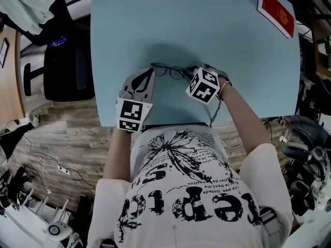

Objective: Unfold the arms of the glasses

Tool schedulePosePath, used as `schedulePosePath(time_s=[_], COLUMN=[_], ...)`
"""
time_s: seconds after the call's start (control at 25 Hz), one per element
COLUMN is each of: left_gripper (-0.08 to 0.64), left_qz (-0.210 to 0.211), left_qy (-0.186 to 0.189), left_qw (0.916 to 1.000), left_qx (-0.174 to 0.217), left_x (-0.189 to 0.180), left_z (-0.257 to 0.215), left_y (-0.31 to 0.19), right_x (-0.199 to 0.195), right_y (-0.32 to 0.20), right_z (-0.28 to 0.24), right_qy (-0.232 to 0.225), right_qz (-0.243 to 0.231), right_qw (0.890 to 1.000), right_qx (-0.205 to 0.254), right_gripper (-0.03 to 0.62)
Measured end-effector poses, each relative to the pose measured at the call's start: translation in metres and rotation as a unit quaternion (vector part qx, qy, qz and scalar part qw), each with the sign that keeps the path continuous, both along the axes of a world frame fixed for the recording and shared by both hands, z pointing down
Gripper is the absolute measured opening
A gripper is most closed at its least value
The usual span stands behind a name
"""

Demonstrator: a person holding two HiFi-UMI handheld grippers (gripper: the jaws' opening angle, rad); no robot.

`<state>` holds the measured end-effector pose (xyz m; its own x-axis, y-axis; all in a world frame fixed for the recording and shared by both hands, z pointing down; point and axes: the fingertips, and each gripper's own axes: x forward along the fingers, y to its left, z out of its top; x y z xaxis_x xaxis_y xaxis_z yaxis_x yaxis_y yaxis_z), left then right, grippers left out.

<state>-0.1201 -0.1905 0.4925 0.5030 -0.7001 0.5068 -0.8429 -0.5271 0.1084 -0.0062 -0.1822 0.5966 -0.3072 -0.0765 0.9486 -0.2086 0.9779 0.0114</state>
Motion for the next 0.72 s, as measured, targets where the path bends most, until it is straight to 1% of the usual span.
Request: schedulePosePath(time_s=[0.04, 0.12, 0.2, 0.28, 0.36, 0.44, 0.52, 0.56, 0.6, 0.64, 0.72], left_gripper=[0.02, 0.02, 0.02, 0.02, 0.021, 0.021, 0.027, 0.066, 0.107, 0.117, 0.129], left_qz=[0.002, 0.011, 0.026, 0.045, 0.078, 0.128, 0.186, 0.215, 0.241, 0.262, 0.295], left_qy=[-0.005, -0.017, -0.036, -0.057, -0.079, -0.107, -0.141, -0.159, -0.176, -0.191, -0.215], left_qw=[1.0, 0.9995, 0.9978, 0.9944, 0.9886, 0.9789, 0.9645, 0.9562, 0.9478, 0.9403, 0.9278], left_qx=[-0.007, -0.025, -0.049, -0.076, -0.102, -0.118, -0.122, -0.12, -0.114, -0.103, -0.078], left_x=[0.001, 0.001, 0.002, 0.002, 0.005, 0.012, 0.021, 0.026, 0.032, 0.037, 0.047], left_z=[0.002, 0.008, 0.018, 0.029, 0.039, 0.046, 0.052, 0.055, 0.058, 0.06, 0.064], left_y=[0.0, 0.002, 0.005, 0.008, 0.012, 0.015, 0.016, 0.016, 0.015, 0.013, 0.008], right_x=[-0.001, -0.003, -0.004, -0.004, -0.005, -0.004, -0.004, -0.003, -0.002, -0.001, 0.001], right_y=[0.0, 0.0, 0.001, 0.0, 0.0, 0.0, 0.001, 0.002, 0.002, 0.003, 0.004], right_z=[0.002, 0.006, 0.008, 0.008, 0.008, 0.008, 0.007, 0.007, 0.007, 0.007, 0.007], right_qy=[0.003, 0.008, 0.01, 0.008, 0.008, 0.011, 0.013, 0.014, 0.015, 0.017, 0.02], right_qz=[-0.013, -0.036, -0.052, -0.062, -0.079, -0.096, -0.107, -0.111, -0.114, -0.118, -0.125], right_qw=[1.0, 0.999, 0.999, 0.998, 0.997, 0.995, 0.994, 0.993, 0.993, 0.993, 0.992], right_qx=[-0.001, 0.001, 0.004, 0.012, 0.021, 0.026, 0.024, 0.023, 0.023, 0.023, 0.021], right_gripper=[0.076, 0.044, 0.04, 0.038, 0.037, 0.036, 0.036, 0.037, 0.037, 0.037, 0.037])
